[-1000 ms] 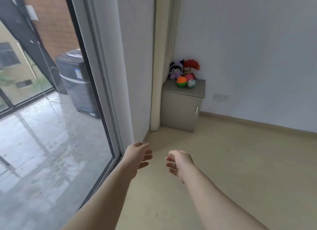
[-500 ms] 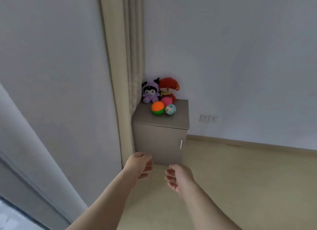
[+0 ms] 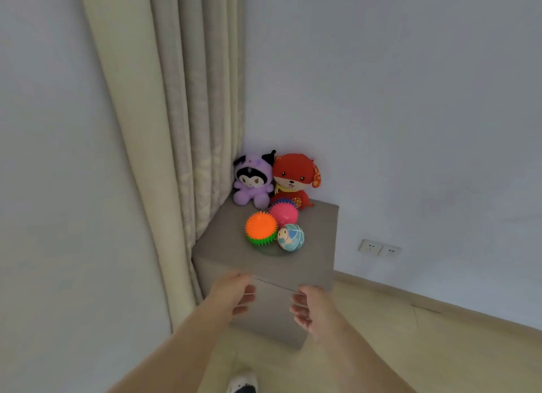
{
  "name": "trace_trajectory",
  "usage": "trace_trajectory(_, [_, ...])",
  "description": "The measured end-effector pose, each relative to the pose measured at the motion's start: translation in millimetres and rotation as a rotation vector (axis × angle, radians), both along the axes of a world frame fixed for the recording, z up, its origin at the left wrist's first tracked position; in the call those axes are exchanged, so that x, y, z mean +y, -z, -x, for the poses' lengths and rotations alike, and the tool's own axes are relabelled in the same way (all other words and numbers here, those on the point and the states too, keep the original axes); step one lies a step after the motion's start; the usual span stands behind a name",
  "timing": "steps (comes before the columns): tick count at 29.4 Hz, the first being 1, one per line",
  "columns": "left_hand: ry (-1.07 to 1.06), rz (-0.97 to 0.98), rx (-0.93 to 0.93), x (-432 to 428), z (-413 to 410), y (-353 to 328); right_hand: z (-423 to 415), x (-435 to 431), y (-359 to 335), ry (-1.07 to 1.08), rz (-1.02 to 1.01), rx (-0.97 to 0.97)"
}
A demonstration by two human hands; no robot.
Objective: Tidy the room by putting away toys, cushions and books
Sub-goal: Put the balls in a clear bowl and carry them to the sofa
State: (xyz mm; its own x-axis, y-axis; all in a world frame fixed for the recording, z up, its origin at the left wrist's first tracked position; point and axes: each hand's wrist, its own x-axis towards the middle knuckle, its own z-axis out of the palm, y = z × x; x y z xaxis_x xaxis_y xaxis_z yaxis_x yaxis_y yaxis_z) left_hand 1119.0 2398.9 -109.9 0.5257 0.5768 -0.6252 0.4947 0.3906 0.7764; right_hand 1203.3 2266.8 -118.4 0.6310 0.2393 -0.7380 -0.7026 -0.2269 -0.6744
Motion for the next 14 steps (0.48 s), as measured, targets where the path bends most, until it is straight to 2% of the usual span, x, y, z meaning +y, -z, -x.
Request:
trace_trajectory(7, [-0.050,0.066,0.090,83.8,-124.3,41.3,-128.7,65.7,31.9,-0.008,0.136,0.015])
trace_trajectory(14, [-0.182,0.158,0.263,114.0,-211.1,89.5,-258.3,94.0,61.6,-0.064,0.290,0.036])
